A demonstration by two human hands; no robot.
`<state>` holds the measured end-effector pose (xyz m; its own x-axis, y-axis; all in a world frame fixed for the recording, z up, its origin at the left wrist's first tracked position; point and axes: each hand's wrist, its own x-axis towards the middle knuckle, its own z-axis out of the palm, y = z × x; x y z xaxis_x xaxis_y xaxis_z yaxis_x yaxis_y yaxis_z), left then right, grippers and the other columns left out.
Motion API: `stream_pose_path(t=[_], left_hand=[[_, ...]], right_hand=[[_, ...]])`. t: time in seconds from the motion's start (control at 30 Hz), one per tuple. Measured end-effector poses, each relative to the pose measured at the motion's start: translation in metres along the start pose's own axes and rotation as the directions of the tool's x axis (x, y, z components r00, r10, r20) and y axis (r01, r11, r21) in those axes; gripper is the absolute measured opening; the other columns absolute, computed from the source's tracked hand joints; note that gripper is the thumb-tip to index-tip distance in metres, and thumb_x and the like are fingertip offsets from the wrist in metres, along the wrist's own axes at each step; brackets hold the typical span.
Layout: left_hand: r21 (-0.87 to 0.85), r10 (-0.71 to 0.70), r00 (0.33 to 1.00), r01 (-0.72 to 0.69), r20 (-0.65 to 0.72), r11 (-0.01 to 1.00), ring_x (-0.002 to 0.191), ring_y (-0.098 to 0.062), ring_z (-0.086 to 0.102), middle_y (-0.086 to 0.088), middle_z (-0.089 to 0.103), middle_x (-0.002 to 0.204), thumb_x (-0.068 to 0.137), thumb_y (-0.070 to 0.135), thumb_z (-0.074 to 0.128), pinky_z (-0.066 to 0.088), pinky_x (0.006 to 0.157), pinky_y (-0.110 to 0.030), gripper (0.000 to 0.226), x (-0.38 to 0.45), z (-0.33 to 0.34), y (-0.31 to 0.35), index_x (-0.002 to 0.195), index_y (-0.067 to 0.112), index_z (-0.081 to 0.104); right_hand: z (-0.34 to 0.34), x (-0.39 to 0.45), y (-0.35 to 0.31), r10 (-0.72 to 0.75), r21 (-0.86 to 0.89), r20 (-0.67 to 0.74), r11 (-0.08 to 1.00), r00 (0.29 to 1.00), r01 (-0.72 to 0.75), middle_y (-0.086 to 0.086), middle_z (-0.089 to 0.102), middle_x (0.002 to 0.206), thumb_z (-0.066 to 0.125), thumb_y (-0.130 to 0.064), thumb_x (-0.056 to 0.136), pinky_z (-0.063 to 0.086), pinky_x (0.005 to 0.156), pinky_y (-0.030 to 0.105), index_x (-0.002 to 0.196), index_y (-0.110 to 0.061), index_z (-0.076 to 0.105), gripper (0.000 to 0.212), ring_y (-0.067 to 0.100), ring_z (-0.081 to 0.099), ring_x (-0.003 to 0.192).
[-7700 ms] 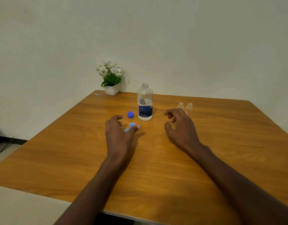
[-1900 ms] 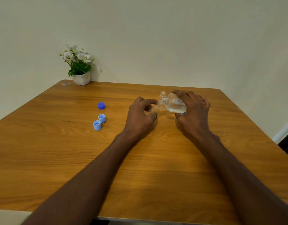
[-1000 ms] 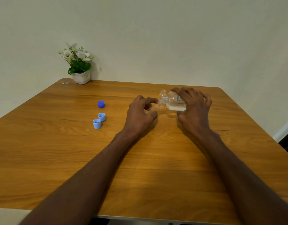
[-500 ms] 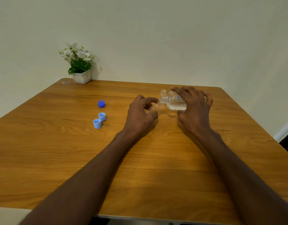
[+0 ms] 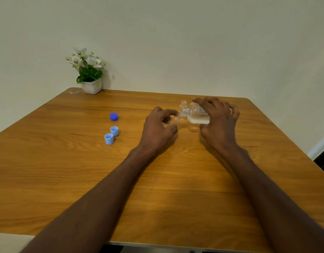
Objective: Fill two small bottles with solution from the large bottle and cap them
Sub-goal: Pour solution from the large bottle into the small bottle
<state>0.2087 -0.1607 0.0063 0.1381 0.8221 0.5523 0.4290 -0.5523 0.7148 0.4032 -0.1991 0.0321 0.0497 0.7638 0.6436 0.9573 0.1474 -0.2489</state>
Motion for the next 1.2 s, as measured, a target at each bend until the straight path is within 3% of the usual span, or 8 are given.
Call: stream_pose_path(t=[0.23,1.2], left_hand=[[0.004,0.004,1.0,-0.004,-0.006,1.0,0.094,-0.007,0.06,0.004,0.058,0.104,0.079,0.016,0.08,0.055,0.078,-0.023,0.047,-0.0002,0.001,-0.0002,0.125,0.025,0.072],[0.016,0.014,1.0,-0.014,-0.006,1.0,0.094,-0.006,0.061,0.005,0.058,0.105,0.08,0.017,0.081,0.057,0.081,-0.026,0.047,-0.0005,0.001,0.0002,0.125,0.026,0.072]], right_hand=[[0.0,-0.0001,0.0002,-0.001,-0.005,-0.009,1.0,1.0,0.001,-0.007,0.054,0.142,0.078,-0.003,0.066,0.018,0.113,0.043,0.144,-0.039,0.054,0.09,0.02,0.045,0.135],[-0.0013,0.0003,0.0005,-0.004,-0.005,-0.007,1.0,1.0,0.004,-0.005,0.054,0.143,0.08,-0.003,0.066,0.017,0.112,0.041,0.145,-0.039,0.054,0.091,0.022,0.044,0.135]])
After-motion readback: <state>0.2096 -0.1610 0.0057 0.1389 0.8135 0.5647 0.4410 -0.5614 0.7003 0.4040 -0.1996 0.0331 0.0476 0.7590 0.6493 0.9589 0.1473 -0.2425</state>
